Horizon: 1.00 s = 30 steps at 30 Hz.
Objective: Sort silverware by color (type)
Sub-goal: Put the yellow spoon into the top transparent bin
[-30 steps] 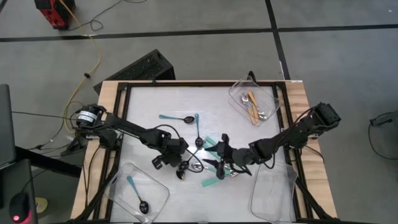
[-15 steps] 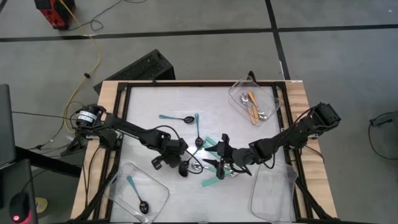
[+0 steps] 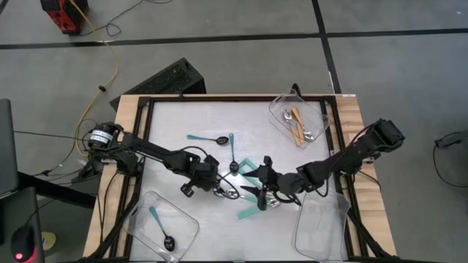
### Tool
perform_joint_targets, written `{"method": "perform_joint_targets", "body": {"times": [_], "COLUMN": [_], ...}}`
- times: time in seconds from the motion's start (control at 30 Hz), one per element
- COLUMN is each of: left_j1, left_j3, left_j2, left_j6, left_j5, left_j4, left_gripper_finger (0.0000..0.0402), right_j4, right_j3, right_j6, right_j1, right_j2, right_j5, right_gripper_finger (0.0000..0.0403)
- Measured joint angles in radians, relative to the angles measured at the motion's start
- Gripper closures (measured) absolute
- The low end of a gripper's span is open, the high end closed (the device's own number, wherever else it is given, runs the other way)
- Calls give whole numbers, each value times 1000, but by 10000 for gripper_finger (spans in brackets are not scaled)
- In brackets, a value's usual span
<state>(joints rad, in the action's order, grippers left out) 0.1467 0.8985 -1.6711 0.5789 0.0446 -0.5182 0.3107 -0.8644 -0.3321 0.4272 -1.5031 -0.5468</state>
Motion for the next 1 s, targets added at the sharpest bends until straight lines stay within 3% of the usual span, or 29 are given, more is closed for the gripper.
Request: {"method": "perform_joint_targets", "body": {"times": [0.27,0.53,0.8,1.0], "left_j1": [17,21,21,21], "left_j3": [75,152,153,153], "left_j2": [0,16,111,200], "left_j6": [-35,-45,-88,-137], "left_j5": [-39,-40,-9,-6], "left_j4": [-52,-104,-96,-30], "left_gripper_finger": [377,377,377,377], "right_j4": [-15,-184,-415,-433], "right_j3": [1,2,2,2], "right_j6": [15,1,-69,-81], "right_j1": [26,77,102,114], "right_j2": [52,162,289,311], "right_j5": [-2,-6,-42,-64], "right_gripper_finger": [163,163,163,163]}}
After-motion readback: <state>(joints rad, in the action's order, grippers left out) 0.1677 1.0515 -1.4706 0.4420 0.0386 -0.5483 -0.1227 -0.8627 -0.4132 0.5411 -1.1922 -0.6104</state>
